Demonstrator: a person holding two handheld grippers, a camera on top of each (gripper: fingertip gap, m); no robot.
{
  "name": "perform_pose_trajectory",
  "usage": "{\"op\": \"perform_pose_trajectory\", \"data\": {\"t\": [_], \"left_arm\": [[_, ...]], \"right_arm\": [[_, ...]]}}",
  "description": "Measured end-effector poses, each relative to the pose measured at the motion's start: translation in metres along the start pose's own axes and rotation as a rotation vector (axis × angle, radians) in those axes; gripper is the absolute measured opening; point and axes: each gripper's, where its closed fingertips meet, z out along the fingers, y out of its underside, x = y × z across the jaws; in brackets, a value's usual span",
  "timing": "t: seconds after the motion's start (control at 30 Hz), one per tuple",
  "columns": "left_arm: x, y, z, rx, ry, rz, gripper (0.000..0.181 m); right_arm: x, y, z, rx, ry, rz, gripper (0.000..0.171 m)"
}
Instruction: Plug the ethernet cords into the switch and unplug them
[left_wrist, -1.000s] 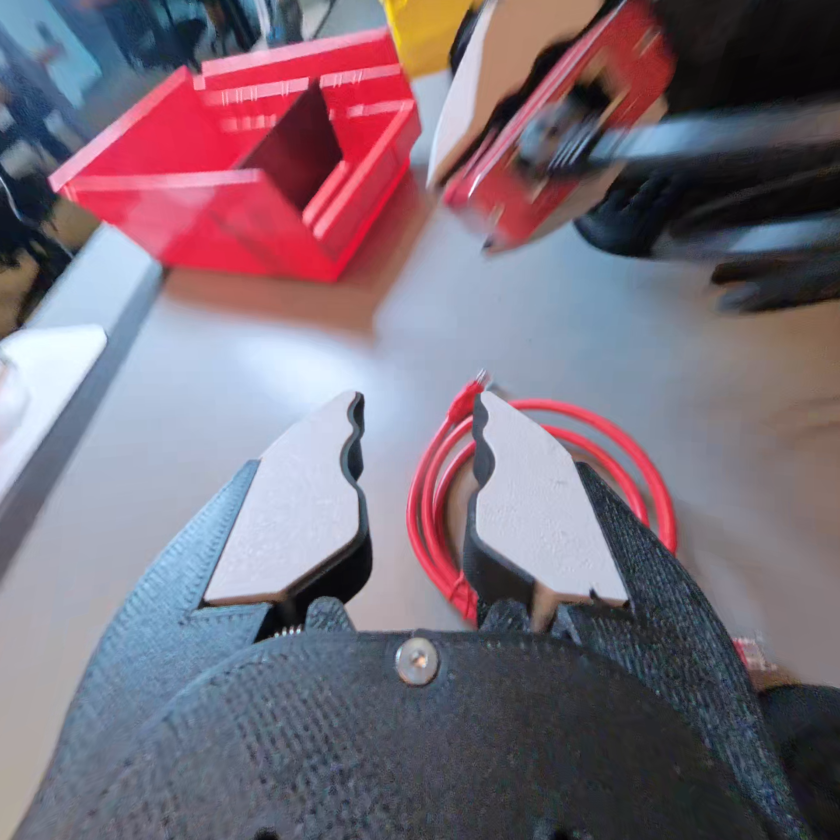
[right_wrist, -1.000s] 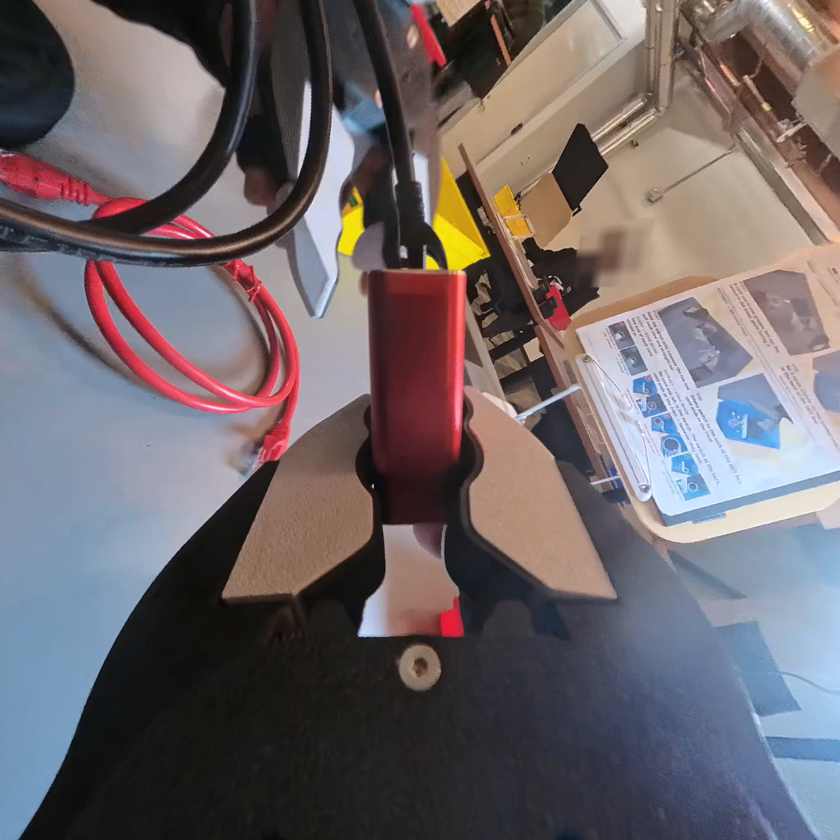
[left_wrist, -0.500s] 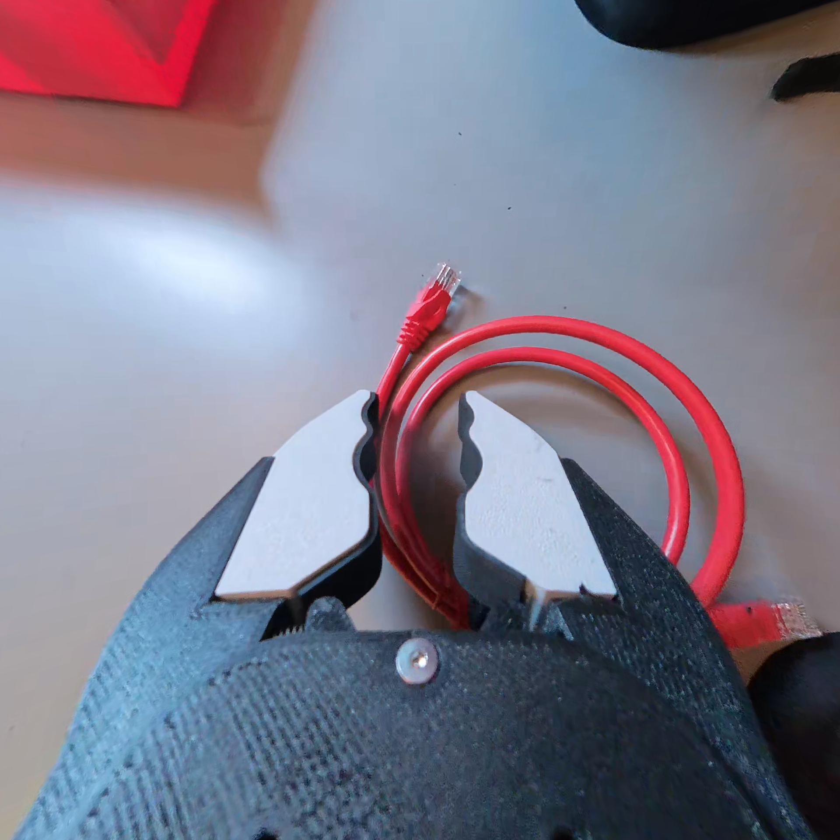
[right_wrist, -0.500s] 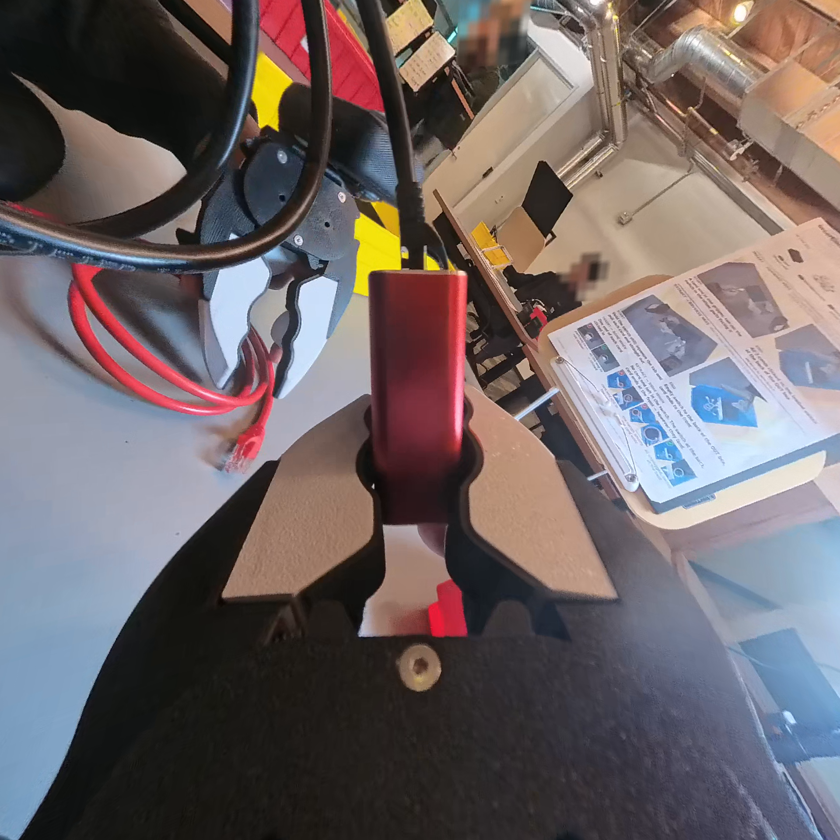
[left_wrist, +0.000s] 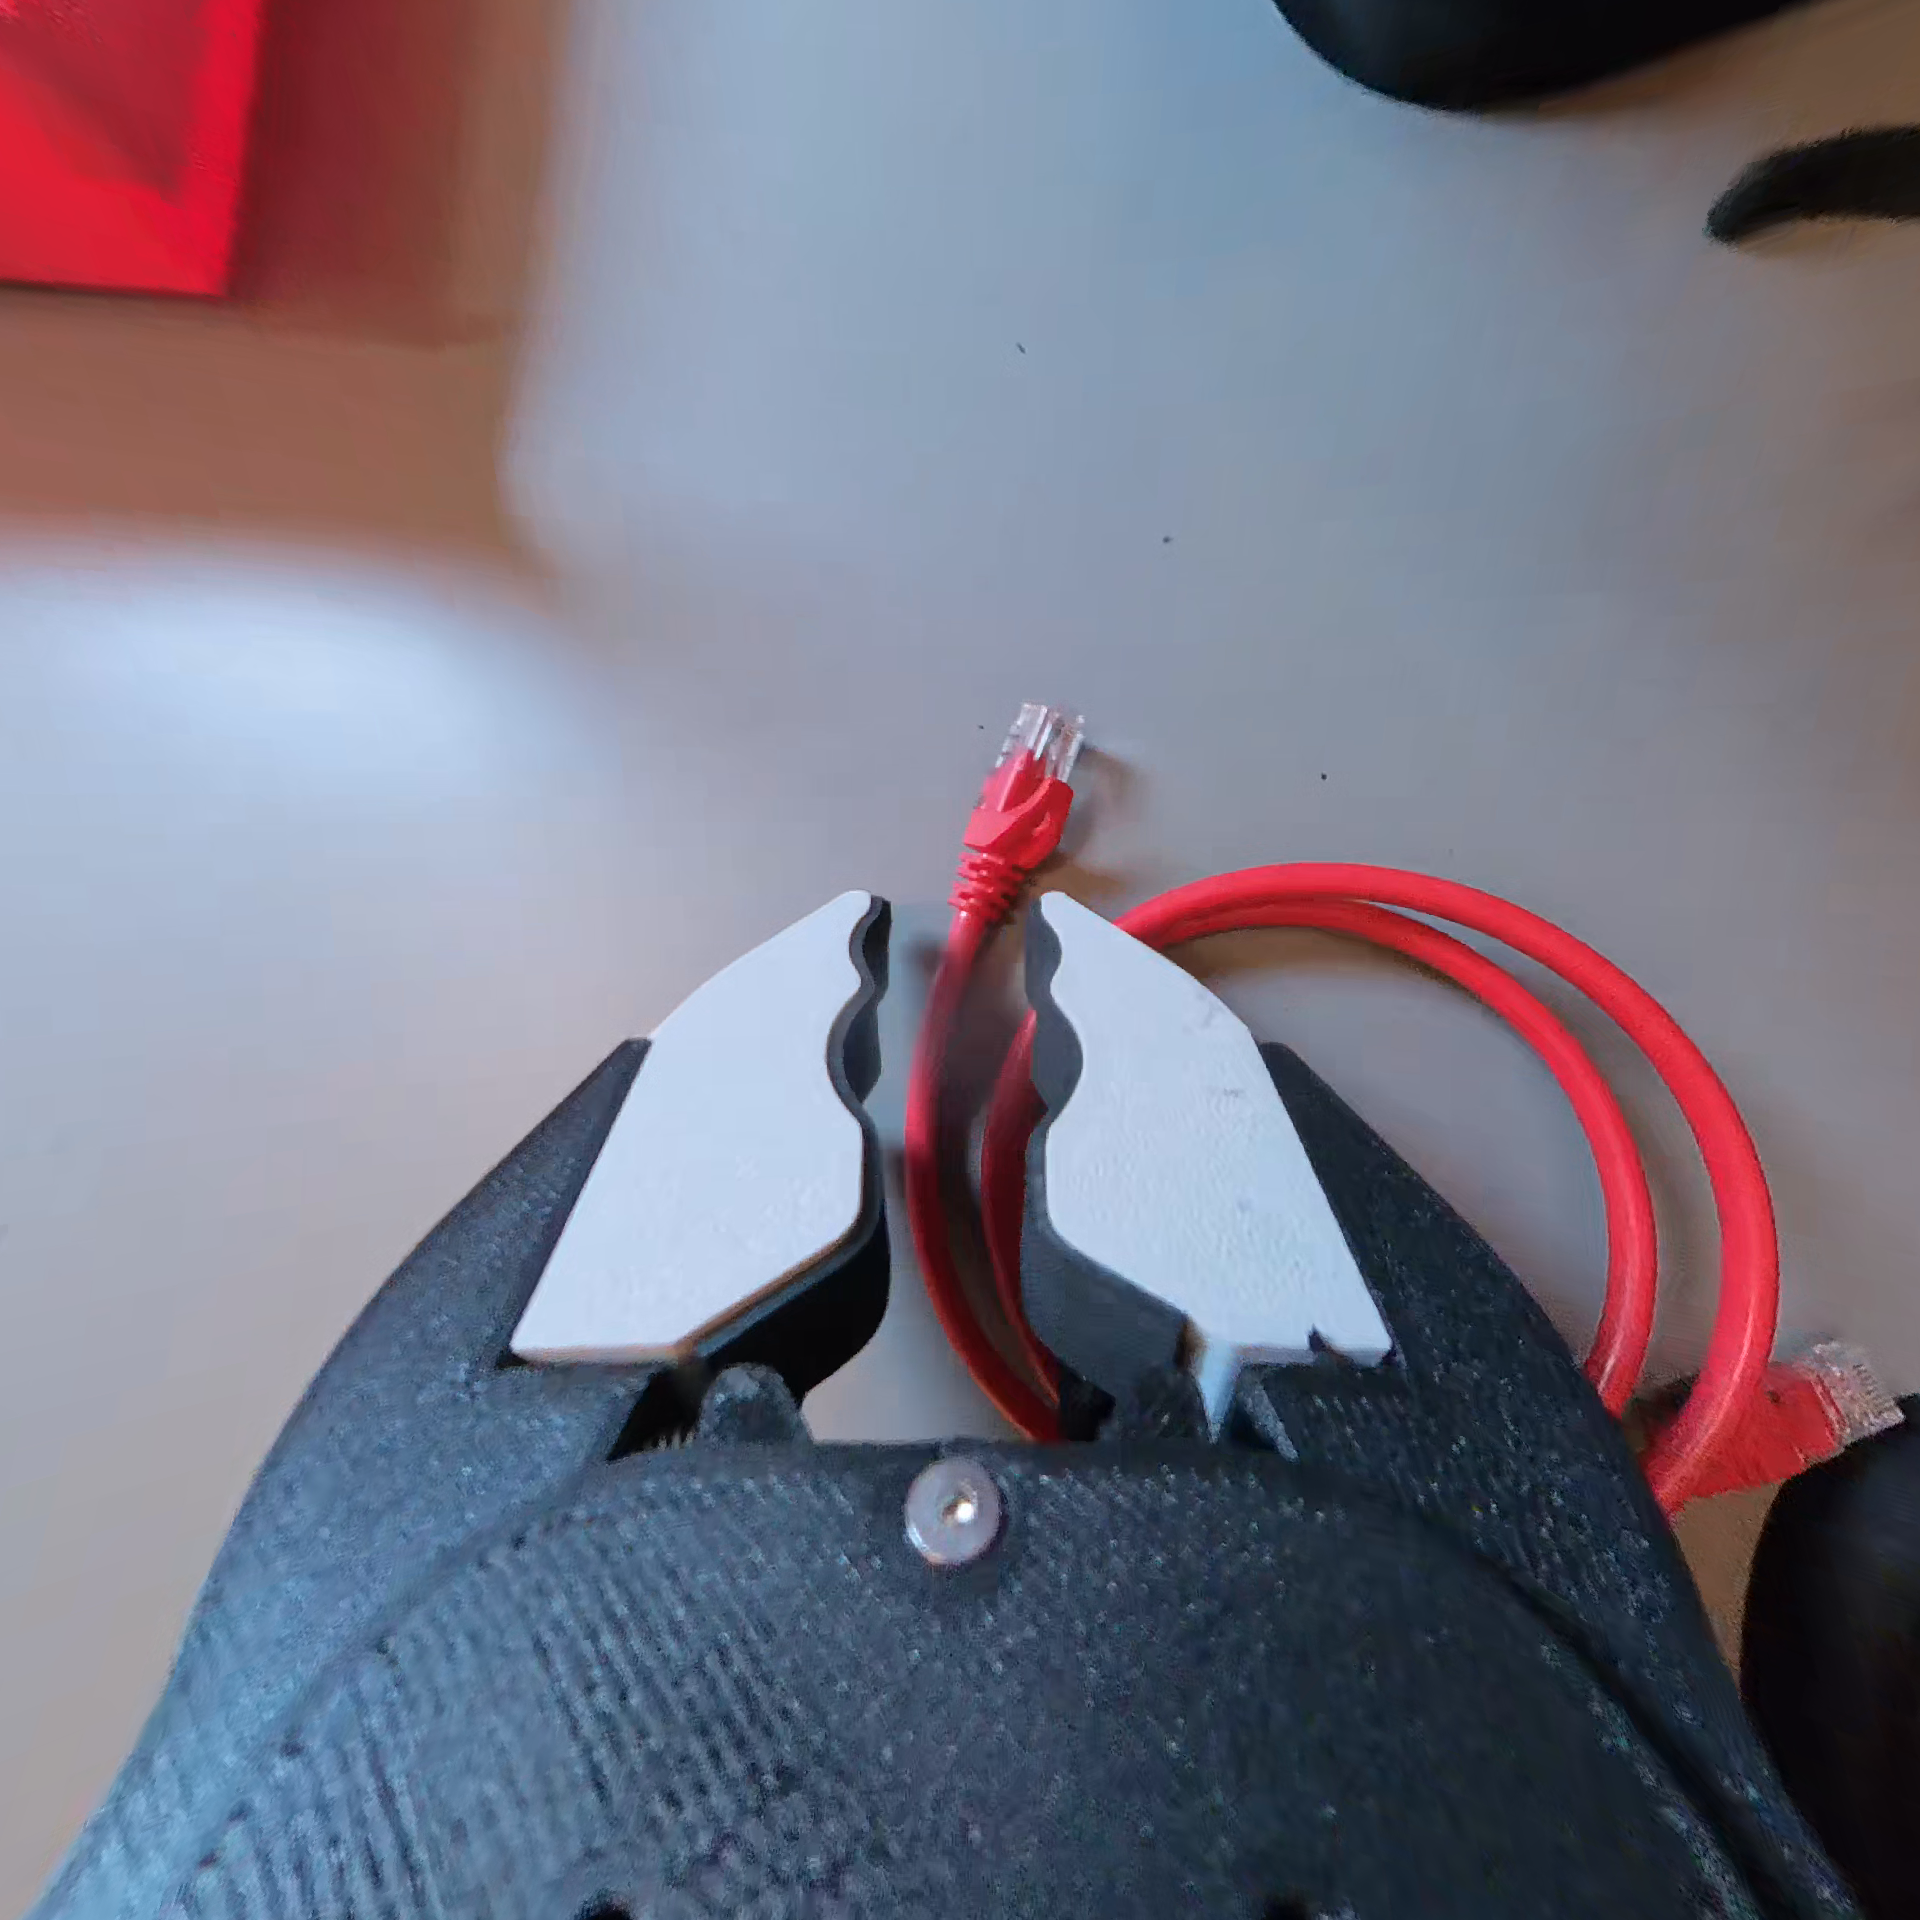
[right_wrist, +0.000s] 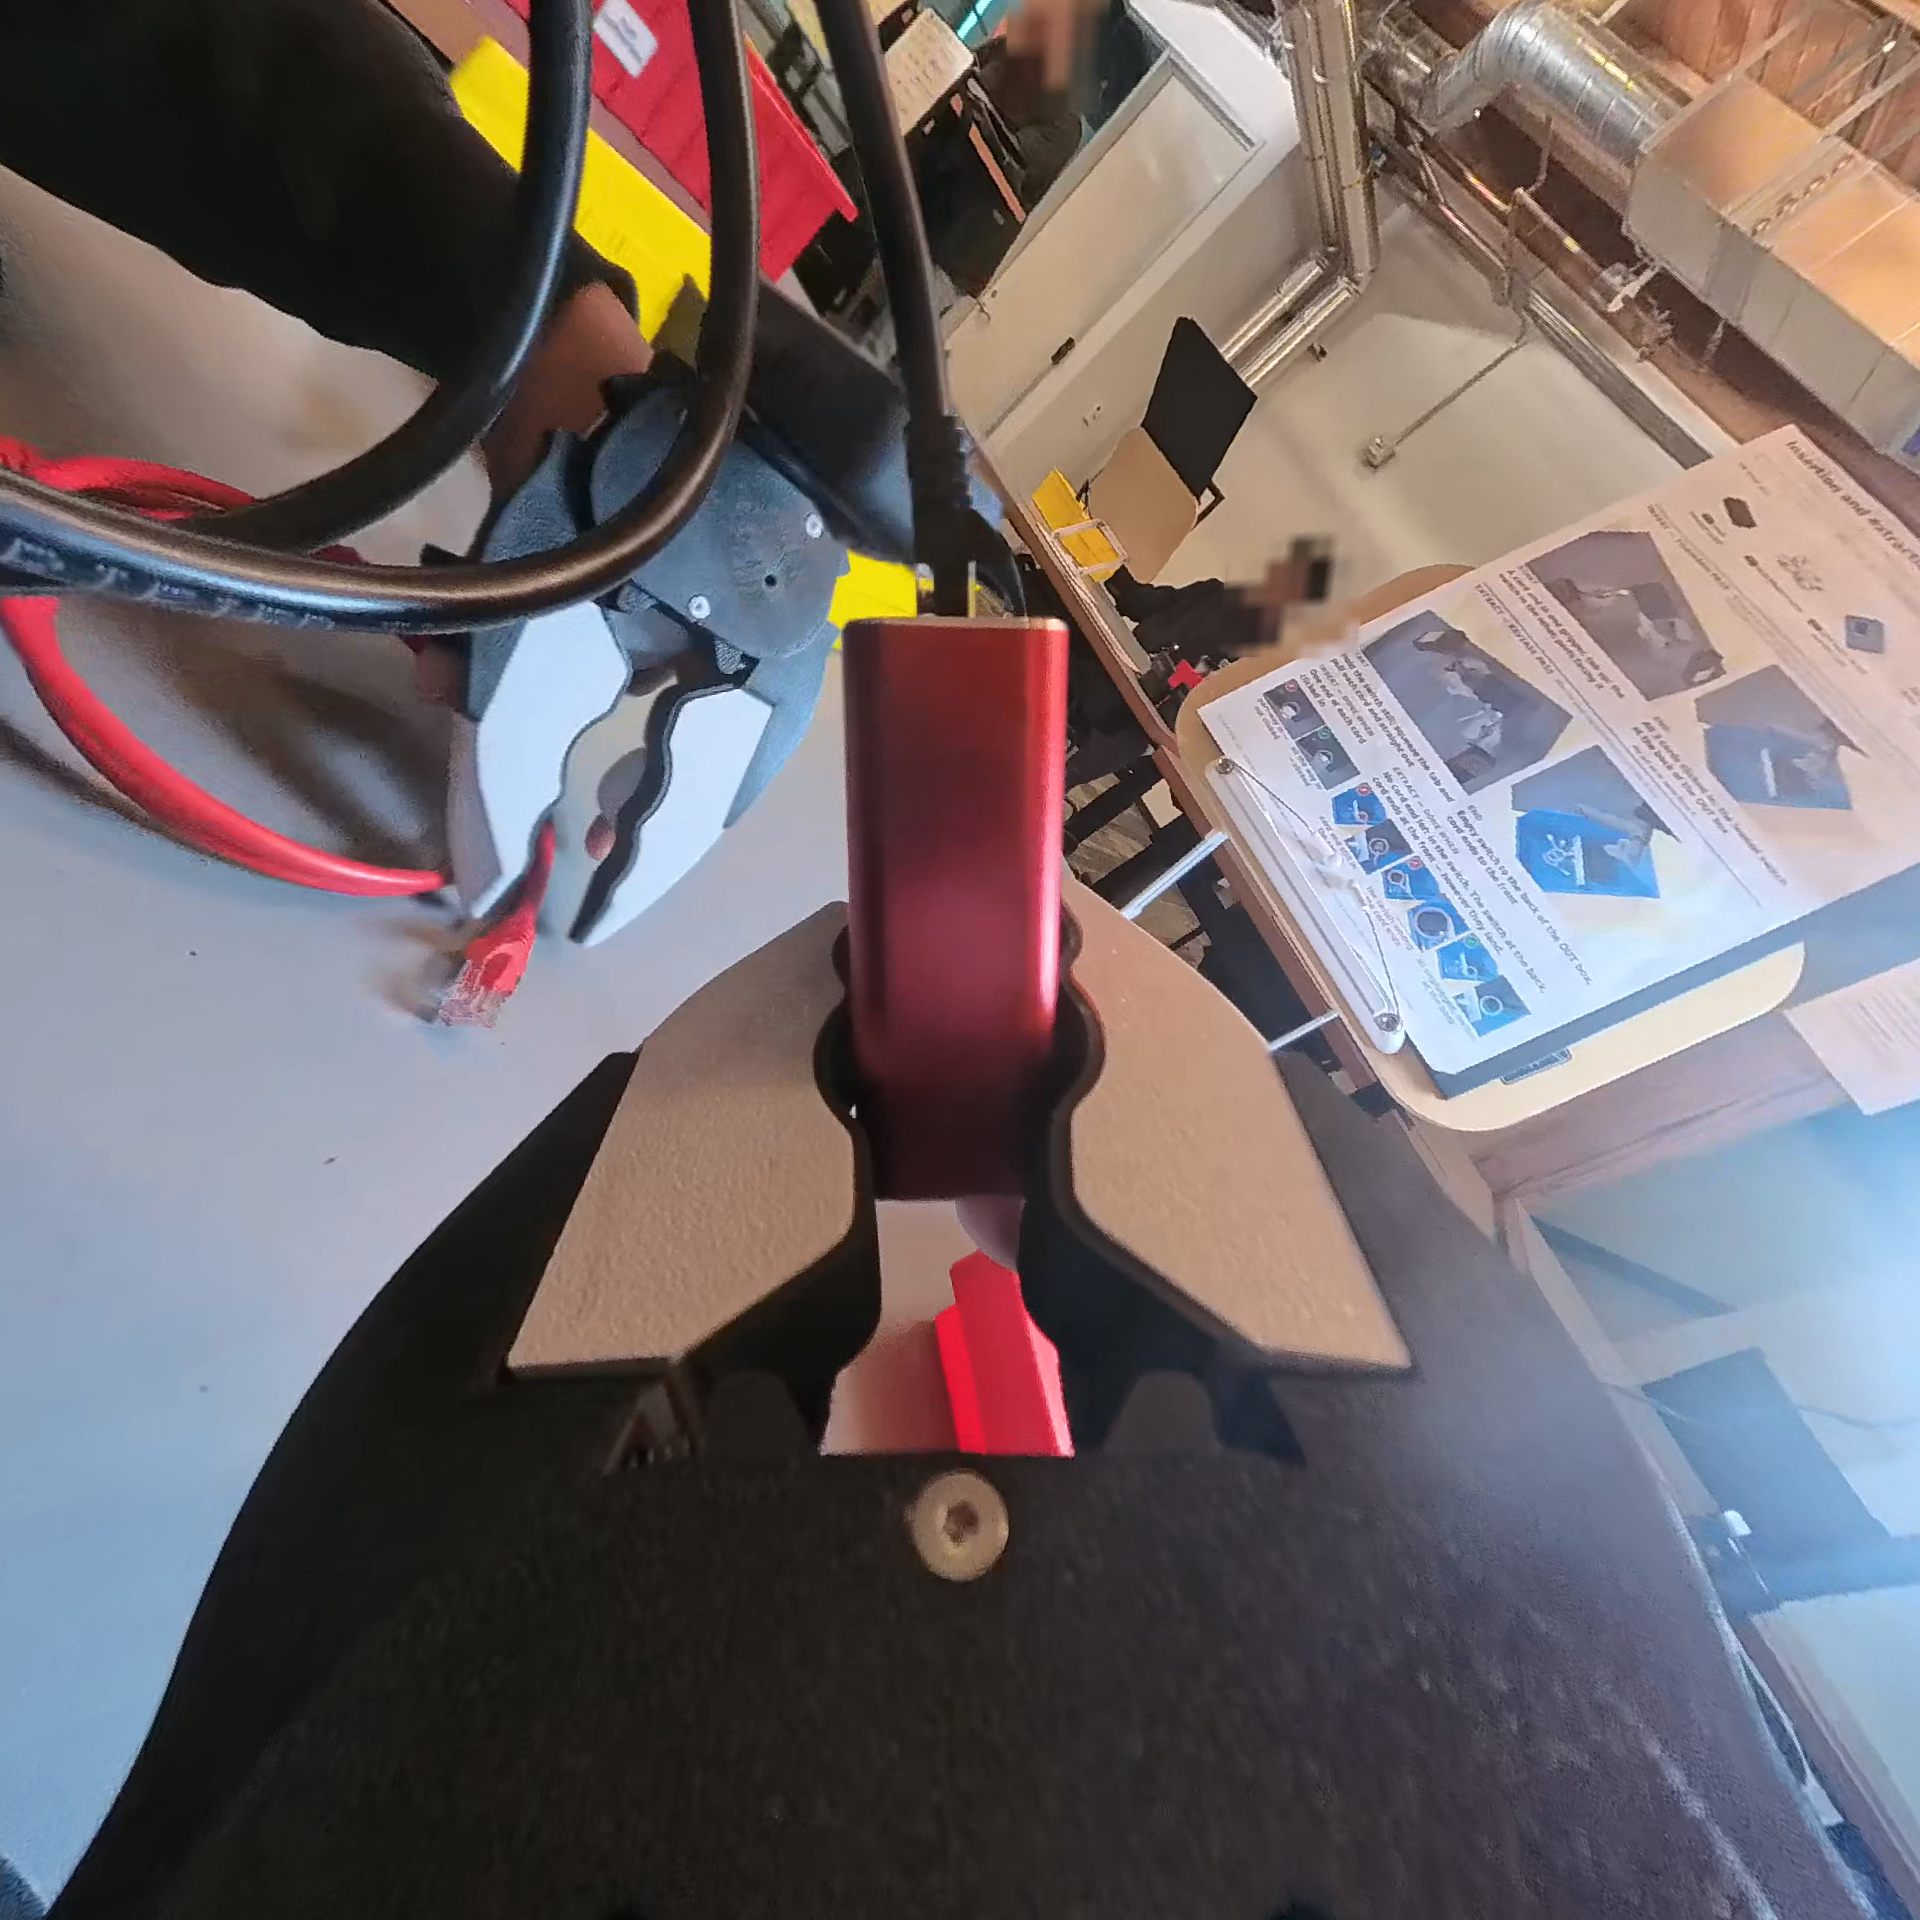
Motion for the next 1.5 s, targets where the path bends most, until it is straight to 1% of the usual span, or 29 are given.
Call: {"op": "perform_pose_trajectory", "data": {"t": [0.07, 0.2, 0.27, 0.3, 0.37, 0.43, 0.5, 0.57, 0.67, 0.73, 0.8, 0.93, 1.0, 1.13, 1.2, 1.23, 1.37, 1.4, 1.5], "left_arm": [[0.0, 0.002, 0.004, -0.046, -0.005, 0.024, 0.027], [0.003, -0.002, 0.007, -0.041, -0.031, 0.066, 0.025], [0.004, -0.002, 0.007, -0.02, -0.074, 0.095, 0.021], [0.005, -0.003, 0.007, -0.007, -0.1, 0.112, 0.015], [0.0, -0.003, 0.006, 0.018, -0.205, 0.139, 0.012], [-0.006, 0.001, 0.003, 0.008, -0.292, 0.104, 0.012], [-0.01, 0.008, -0.003, 0.005, -0.323, 0.02, 0.011], [-0.012, 0.008, -0.02, 0.069, -0.322, -0.097, 0.011], [-0.013, -0.005, -0.065, 0.214, -0.299, -0.234, 0.011], [-0.004, -0.016, -0.093, 0.276, -0.231, -0.305, 0.011], [0.007, -0.03, -0.113, 0.319, -0.167, -0.349, 0.011], [0.015, -0.041, -0.142, 0.27, -0.157, -0.356, 0.011], [0.019, -0.043, -0.155, 0.24, -0.117, -0.374, 0.012], [0.027, -0.036, -0.174, 0.151, -0.066, -0.394, 0.011], [0.036, -0.032, -0.169, 0.121, -0.006, -0.436, 0.011], [0.037, -0.031, -0.159, 0.115, 0.009, -0.454, 0.011], [0.048, -0.027, -0.089, 0.066, 0.146, -0.552, 0.011], [0.047, -0.027, -0.076, 0.06, 0.165, -0.568, 0.011], [0.036, -0.028, -0.056, 0.033, 0.164, -0.605, 0.011]], "right_arm": [[0.003, 0.001, -0.002, 0.001, 0.01, 0.008, 0.03], [0.008, 0.002, -0.005, 0.006, 0.025, 0.014, 0.03], [0.01, 0.004, -0.007, 0.003, 0.033, 0.011, 0.03], [0.01, 0.005, -0.008, 0.001, 0.036, 0.011, 0.03], [0.01, 0.006, -0.008, -0.002, 0.037, 0.008, 0.03], [0.009, 0.008, -0.007, -0.012, 0.032, -0.007, 0.03], [0.006, 0.008, -0.006, -0.022, 0.028, -0.03, 0.03], [0.003, 0.008, -0.005, -0.032, 0.024, -0.058, 0.03], [-0.002, 0.01, -0.001, -0.052, 0.014, -0.108, 0.029], [-0.007, 0.014, 0.004, -0.071, 0.001, -0.147, 0.029], [-0.012, 0.018, 0.012, -0.112, -0.001, -0.214, 0.029], [-0.023, 0.03, 0.024, -0.196, -0.017, -0.356, 0.029], [-0.023, 0.037, 0.028, -0.233, -0.015, -0.427, 0.029], [-0.017, 0.056, 0.033, -0.305, -0.016, -0.509, 0.029], [-0.018, 0.065, 0.037, -0.339, -0.014, -0.531, 0.03], [-0.02, 0.067, 0.039, -0.348, -0.018, -0.538, 0.029], [-0.036, 0.067, 0.049, -0.354, -0.04, -0.565, 0.029], [-0.04, 0.067, 0.05, -0.352, -0.045, -0.569, 0.029], [-0.047, 0.069, 0.051, -0.37, -0.05, -0.593, 0.029]]}}
